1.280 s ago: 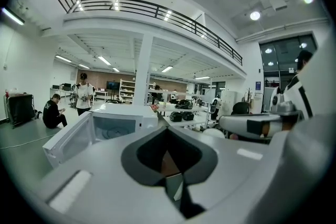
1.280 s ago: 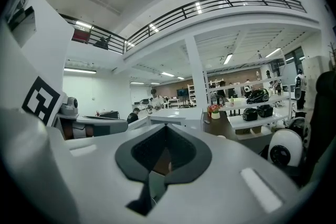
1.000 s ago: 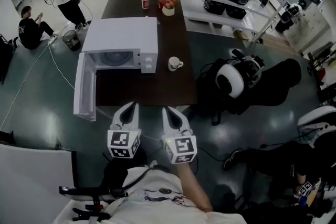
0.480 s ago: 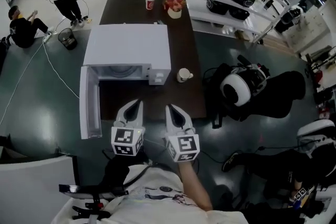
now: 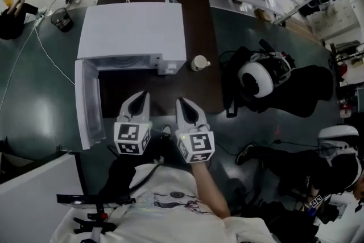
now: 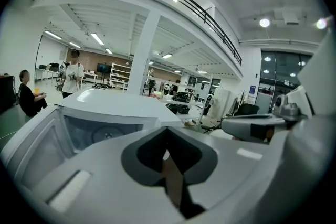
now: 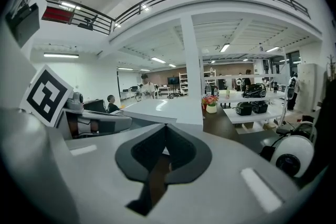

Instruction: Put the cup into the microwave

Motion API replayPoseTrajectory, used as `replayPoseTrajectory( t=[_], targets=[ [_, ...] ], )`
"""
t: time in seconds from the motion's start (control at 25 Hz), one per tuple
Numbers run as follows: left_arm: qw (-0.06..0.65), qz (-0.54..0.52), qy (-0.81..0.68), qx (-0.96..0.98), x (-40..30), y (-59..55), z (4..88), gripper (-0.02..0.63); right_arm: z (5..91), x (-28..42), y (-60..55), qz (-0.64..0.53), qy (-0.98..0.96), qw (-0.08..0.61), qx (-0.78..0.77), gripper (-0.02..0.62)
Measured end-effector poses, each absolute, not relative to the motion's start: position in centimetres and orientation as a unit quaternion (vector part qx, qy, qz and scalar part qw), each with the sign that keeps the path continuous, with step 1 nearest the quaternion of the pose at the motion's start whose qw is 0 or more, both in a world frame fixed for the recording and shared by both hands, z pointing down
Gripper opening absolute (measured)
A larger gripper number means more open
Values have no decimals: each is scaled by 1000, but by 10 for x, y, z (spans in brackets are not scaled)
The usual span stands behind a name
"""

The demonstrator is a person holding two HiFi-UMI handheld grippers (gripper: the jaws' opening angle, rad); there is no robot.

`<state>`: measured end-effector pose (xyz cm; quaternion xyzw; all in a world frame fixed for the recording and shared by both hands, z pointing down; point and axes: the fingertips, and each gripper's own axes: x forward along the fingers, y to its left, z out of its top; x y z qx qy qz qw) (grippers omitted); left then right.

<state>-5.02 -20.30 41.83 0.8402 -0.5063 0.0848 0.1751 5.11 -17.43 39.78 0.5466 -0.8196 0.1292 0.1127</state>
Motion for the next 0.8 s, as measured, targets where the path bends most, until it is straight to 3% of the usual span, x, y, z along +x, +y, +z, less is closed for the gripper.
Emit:
replayPoseTrajectory(
  t=[0.28, 0.8],
  targets=[
    [169, 114, -509, 836, -41, -224, 424, -2, 400, 66, -199, 142, -817, 115, 547, 2],
    [242, 199, -496, 810, -24, -226, 503, -2, 477, 103, -208, 238, -788, 166, 542, 2]
  ],
)
